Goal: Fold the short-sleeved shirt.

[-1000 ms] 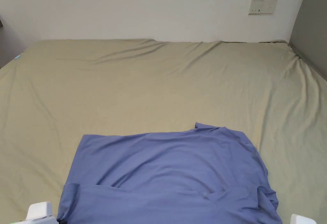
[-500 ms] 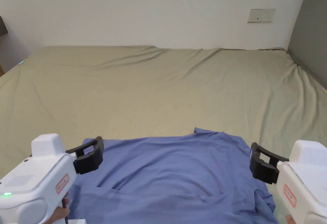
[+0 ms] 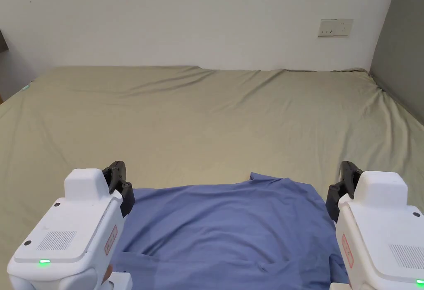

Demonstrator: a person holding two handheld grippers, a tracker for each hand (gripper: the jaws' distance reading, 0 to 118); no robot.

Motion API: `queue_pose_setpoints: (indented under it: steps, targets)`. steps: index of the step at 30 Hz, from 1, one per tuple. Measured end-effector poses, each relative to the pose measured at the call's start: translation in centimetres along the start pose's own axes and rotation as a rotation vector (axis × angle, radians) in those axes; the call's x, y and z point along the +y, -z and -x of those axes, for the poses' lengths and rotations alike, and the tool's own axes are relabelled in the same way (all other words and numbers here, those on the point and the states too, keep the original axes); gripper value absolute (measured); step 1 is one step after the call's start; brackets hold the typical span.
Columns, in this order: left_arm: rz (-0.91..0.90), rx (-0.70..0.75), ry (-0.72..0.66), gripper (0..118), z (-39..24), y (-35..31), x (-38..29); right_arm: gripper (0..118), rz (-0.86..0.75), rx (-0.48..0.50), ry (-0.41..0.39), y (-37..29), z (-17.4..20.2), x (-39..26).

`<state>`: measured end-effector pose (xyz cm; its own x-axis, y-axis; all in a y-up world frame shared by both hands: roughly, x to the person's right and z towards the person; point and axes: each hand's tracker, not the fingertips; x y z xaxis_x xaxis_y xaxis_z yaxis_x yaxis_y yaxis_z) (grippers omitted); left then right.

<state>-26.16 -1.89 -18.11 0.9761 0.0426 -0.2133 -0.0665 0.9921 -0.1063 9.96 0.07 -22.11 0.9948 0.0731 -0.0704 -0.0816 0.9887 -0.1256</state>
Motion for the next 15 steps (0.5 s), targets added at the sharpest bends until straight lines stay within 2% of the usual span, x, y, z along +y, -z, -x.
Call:
queue_pose_setpoints:
  steps: [5, 10, 15]
  targets:
    - [0.027, 0.052, 0.072, 0, 0.6, 2.5, -0.1, 1, 0.015, -0.010, 0.005, 1.6, 0.3, -0.3]
    - [0.207, 0.069, 0.125, 0, 2.3, 8.6, -0.5, 2, 0.038, -0.012, 0.001, 4.1, 0.6, -0.7]
    - [0.411, 0.020, 0.097, 0, 5.4, 17.2, -2.0, 2, 0.065, -0.005, -0.022, 7.6, 1.0, -1.1]
